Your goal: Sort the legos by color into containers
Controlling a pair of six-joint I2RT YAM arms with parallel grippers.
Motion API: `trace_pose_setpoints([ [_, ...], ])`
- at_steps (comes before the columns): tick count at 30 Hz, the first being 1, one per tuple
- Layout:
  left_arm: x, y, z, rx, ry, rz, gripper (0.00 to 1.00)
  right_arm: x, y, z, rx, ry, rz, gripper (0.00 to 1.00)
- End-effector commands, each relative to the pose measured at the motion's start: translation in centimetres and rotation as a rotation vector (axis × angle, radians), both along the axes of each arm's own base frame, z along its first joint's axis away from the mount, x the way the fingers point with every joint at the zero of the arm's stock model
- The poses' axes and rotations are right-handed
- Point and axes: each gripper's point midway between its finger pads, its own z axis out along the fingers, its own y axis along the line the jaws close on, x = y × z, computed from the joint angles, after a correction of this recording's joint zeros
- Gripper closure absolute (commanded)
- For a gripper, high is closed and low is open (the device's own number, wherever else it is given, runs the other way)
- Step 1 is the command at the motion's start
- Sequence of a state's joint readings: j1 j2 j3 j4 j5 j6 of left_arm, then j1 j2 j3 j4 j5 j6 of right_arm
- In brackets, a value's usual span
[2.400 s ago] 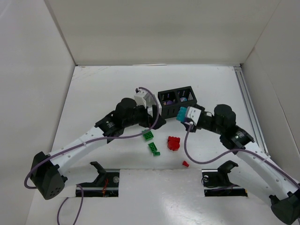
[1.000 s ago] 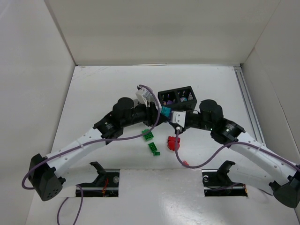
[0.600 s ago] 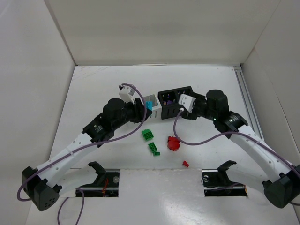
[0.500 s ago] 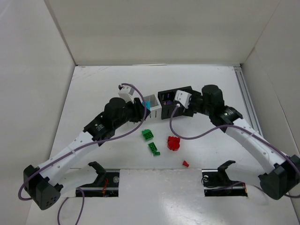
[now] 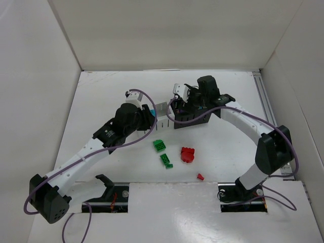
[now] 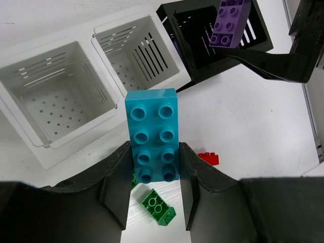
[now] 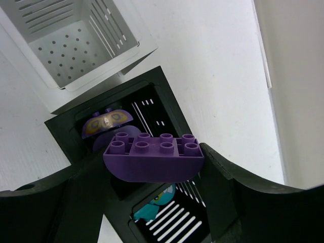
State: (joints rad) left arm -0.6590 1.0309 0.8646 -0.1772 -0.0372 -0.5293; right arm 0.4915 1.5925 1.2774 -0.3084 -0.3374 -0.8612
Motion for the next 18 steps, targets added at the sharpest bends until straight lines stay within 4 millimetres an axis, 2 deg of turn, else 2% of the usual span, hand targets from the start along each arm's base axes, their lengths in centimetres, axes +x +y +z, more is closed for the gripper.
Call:
trace_pose_setpoints([
  [1,0.7,0.4,3.1,-0.041,-0.069,0.036,0.96,1.0,1.4,3.1,0.080,-0.055,0.037,0.33],
  [4,0.7,0.4,3.1,-0.041,-0.069,0.036,0.96,1.1,1.5,3.5,0.090,-0.055,0.031,0.25],
  [6,0.9,0.2,3.2,-0.041,-0.069,0.036,0.95,0.9,1.3,4.5,0.102,-0.071,0.020,0.23],
  [7,0.8,0.1,3.2,-0.044,-0.067,0.028,0.95,0.9,1.1,5.0,0.102,-0.084,0.011,0.16],
  [8,1.0,0.0,3.9,-0.057,-0.082,0.028,0.95,0.8,1.0,5.5,0.107,-0.093,0.011,0.13],
  [9,1.0,0.0,3.9,-0.047,-0.088,0.023,0.95,0.5,0.6,6.4,0.108,-0.108,0.002,0.13],
  [10,0.9,-0.4,3.8,-0.056,-0.084,0.002,0.93,0.4,0.1,6.5,0.109,-0.111,-0.007,0.08],
  [12,1.2,-1.0,5.0,-0.071,-0.108,-0.021,0.92,0.3,-0.8,7.0,0.108,-0.121,-0.027,0.04],
  [13,1.5,-1.5,4.9,-0.060,-0.111,-0.044,0.92,-0.1,-1.0,8.3,0.128,-0.139,-0.032,0.04],
  [15,1.7,-2.6,5.8,-0.076,-0.132,-0.087,0.91,-0.1,-3.4,8.5,0.117,-0.132,-0.119,0.04],
  [16,2.2,-3.2,5.4,-0.058,-0.137,-0.116,0.88,-0.7,-4.7,9.4,0.140,-0.141,-0.168,0.02],
  [18,2.8,-4.0,5.1,-0.037,-0.131,-0.139,0.87,-0.8,-8.5,9.6,0.125,-0.140,-0.343,0.02],
])
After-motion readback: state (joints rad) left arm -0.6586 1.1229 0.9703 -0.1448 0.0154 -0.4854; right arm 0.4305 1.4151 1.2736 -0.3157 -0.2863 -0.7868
